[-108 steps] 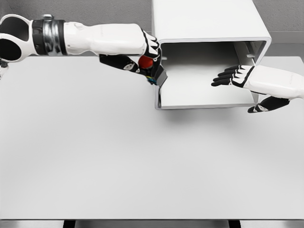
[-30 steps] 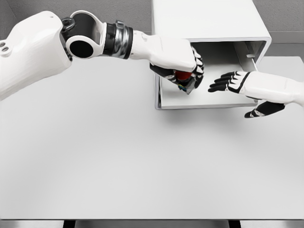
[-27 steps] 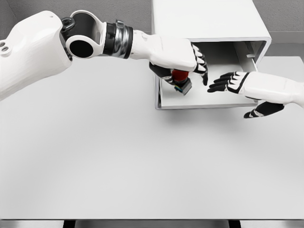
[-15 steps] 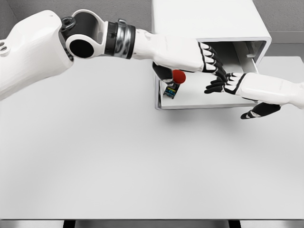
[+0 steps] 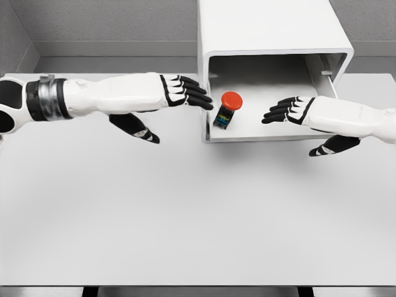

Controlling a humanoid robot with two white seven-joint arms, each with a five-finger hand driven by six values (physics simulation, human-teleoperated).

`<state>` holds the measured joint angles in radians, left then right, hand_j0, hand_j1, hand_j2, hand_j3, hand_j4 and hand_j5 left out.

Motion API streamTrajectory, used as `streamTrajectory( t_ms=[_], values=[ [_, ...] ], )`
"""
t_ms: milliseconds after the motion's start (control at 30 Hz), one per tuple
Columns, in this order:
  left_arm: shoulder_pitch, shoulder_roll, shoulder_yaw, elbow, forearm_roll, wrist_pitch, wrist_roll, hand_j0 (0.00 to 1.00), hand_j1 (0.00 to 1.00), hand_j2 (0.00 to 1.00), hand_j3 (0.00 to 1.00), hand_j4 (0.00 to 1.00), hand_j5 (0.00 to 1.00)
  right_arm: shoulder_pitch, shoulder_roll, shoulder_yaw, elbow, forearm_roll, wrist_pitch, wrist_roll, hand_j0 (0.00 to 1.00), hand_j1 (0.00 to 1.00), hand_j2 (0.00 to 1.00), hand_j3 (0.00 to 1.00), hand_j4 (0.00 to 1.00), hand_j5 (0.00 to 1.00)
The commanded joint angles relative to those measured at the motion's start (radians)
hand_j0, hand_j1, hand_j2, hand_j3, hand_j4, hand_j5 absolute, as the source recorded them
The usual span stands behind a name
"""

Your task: Slide open multi-storey tabletop storage cabinets and put open load switch and slide close multi-storey tabletop storage cabinets

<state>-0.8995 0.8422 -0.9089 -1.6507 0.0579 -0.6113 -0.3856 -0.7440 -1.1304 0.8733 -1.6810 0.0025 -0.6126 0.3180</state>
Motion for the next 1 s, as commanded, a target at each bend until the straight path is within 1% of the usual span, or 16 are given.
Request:
streamTrajectory(
  t_ms=[0, 67, 100, 133, 200, 300, 433, 500, 567, 633, 733, 767, 867, 967],
  values=[
    [0.013, 0.109, 0.149, -0.014, 0.019, 0.000, 0.001, 1.00, 1.00, 1.00, 1.00, 1.00, 1.00, 0.000, -0.003, -0.003, 0.000, -0.007, 0.002, 0.000, 1.00, 1.00, 1.00, 1.00, 1.00, 1.00],
    [0.158, 0.149, 0.234, -0.011, 0.017, 0.000, -0.006, 1.00, 1.00, 1.00, 1.00, 1.00, 1.00, 0.000, -0.003, -0.003, 0.001, -0.007, 0.002, 0.000, 1.00, 1.00, 1.00, 1.00, 1.00, 1.00],
    [0.217, 0.166, 0.251, -0.005, 0.016, 0.000, -0.010, 1.00, 1.00, 1.00, 1.00, 1.00, 1.00, 0.000, -0.003, -0.005, 0.000, -0.007, 0.002, 0.000, 1.00, 1.00, 1.00, 1.00, 1.00, 1.00],
    [0.261, 0.166, 0.257, 0.009, 0.017, 0.000, -0.012, 1.00, 1.00, 1.00, 1.00, 1.00, 1.00, 0.000, -0.003, -0.005, 0.001, -0.007, 0.002, 0.000, 1.00, 1.00, 1.00, 1.00, 1.00, 1.00],
    [0.297, 0.164, 0.257, 0.031, 0.017, 0.000, -0.012, 1.00, 1.00, 1.00, 1.00, 1.00, 1.00, 0.000, -0.003, -0.005, 0.001, -0.007, 0.002, 0.000, 1.00, 1.00, 1.00, 1.00, 1.00, 1.00],
    [0.369, 0.149, 0.255, 0.130, 0.013, 0.000, -0.013, 1.00, 1.00, 1.00, 1.00, 1.00, 1.00, 0.000, -0.003, -0.003, 0.001, -0.007, 0.002, -0.002, 1.00, 1.00, 1.00, 1.00, 1.00, 1.00],
    [0.395, 0.136, 0.255, 0.153, 0.011, 0.000, -0.013, 1.00, 1.00, 1.00, 1.00, 1.00, 1.00, 0.000, -0.003, -0.003, 0.000, -0.007, 0.002, 0.000, 1.00, 1.00, 1.00, 1.00, 1.00, 1.00],
    [0.395, 0.136, 0.257, 0.158, 0.013, 0.000, -0.013, 1.00, 1.00, 1.00, 1.00, 1.00, 1.00, 0.000, -0.003, -0.003, 0.000, -0.007, 0.002, 0.000, 1.00, 1.00, 1.00, 1.00, 1.00, 1.00],
    [0.393, 0.127, 0.257, 0.190, 0.013, 0.000, -0.013, 1.00, 1.00, 1.00, 1.00, 1.00, 1.00, 0.000, -0.003, -0.003, 0.000, -0.007, 0.002, -0.002, 1.00, 1.00, 1.00, 1.00, 1.00, 1.00],
    [0.393, 0.123, 0.257, 0.195, 0.014, 0.000, -0.013, 1.00, 1.00, 1.00, 1.00, 1.00, 1.00, 0.002, -0.005, -0.005, 0.001, -0.007, 0.002, -0.002, 1.00, 1.00, 1.00, 1.00, 1.00, 1.00],
    [0.393, 0.118, 0.257, 0.229, 0.014, 0.000, -0.013, 1.00, 1.00, 1.00, 1.00, 1.00, 1.00, 0.000, 0.001, -0.008, 0.004, -0.009, 0.002, 0.000, 1.00, 1.00, 1.00, 1.00, 1.00, 1.00],
    [0.393, 0.104, 0.257, 0.232, 0.013, 0.000, -0.013, 1.00, 1.00, 1.00, 1.00, 1.00, 1.00, -0.002, 0.004, -0.010, 0.009, -0.010, 0.002, 0.000, 1.00, 1.00, 1.00, 1.00, 1.00, 1.00],
    [0.393, 0.101, 0.257, 0.255, 0.013, 0.000, -0.015, 1.00, 1.00, 1.00, 1.00, 1.00, 1.00, -0.005, 0.035, -0.005, 0.041, -0.009, 0.002, 0.001, 1.00, 1.00, 1.00, 1.00, 1.00, 1.00],
    [0.392, 0.101, 0.255, 0.255, 0.013, 0.000, -0.013, 1.00, 1.00, 1.00, 1.00, 1.00, 1.00, -0.006, 0.046, -0.003, 0.073, -0.006, 0.002, 0.004, 1.00, 1.00, 1.00, 1.00, 1.00, 1.00]
  ],
)
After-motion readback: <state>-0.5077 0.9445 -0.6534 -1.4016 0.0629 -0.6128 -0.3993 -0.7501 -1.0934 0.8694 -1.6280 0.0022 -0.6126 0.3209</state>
